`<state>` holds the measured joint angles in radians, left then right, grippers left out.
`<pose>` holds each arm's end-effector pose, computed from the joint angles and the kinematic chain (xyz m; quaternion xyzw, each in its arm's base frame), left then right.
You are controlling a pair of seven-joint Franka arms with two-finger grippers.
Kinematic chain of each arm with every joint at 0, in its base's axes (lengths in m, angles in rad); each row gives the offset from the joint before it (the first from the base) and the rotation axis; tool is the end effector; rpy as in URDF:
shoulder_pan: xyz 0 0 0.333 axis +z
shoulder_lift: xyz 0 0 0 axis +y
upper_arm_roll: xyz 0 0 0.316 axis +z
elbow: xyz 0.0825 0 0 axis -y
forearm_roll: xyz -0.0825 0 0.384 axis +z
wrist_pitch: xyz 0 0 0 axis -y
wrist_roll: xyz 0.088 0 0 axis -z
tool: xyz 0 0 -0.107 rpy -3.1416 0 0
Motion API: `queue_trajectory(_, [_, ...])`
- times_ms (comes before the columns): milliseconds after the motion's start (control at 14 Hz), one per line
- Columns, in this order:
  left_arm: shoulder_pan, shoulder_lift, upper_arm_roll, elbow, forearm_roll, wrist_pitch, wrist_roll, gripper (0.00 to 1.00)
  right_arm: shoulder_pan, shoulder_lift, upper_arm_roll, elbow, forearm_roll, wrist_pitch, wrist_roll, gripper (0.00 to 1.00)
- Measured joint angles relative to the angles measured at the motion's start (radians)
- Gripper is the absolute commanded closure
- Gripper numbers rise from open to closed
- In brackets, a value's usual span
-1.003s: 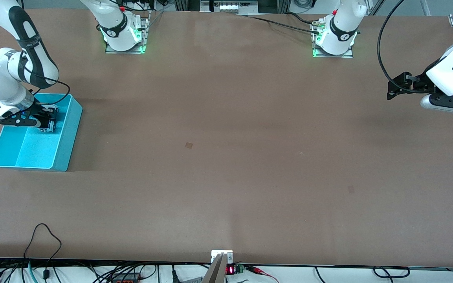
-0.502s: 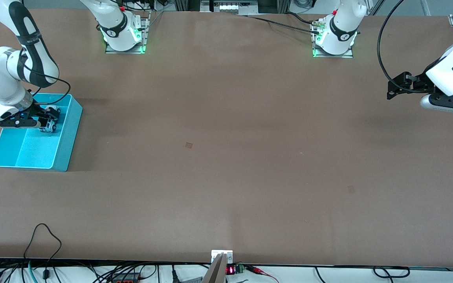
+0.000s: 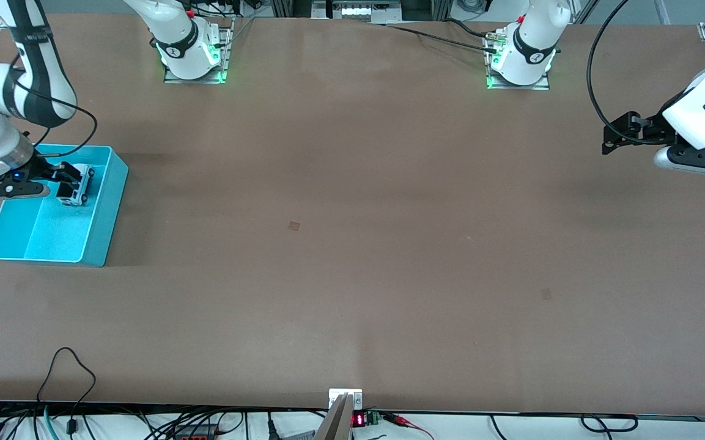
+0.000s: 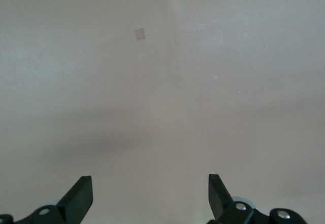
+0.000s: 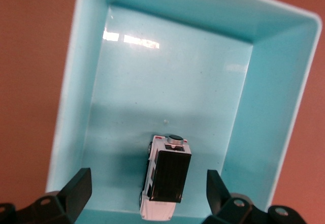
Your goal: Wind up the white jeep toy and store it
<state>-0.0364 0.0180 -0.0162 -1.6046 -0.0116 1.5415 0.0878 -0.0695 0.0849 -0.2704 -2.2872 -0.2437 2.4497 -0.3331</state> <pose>0.5541 -0.0304 0.5962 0.9967 -0.0700 -0.0404 0.0067 0.5012 -0.1770 0.3242 0.9911 0.0879 0.0063 0.1002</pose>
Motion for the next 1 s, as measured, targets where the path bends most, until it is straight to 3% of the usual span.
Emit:
queue_trajectory(358, [0.0, 0.0, 0.0, 0.0, 0.0, 0.0, 0.0, 0.0, 0.095, -0.022, 0.016, 0.268, 0.186, -0.409, 0.001, 0.0])
queue_trajectory(1003, [0.0, 0.0, 0.0, 0.0, 0.0, 0.0, 0.0, 0.0, 0.198, 0.0, 0.02, 0.475, 0.216, -0.511, 0.145, 0.0])
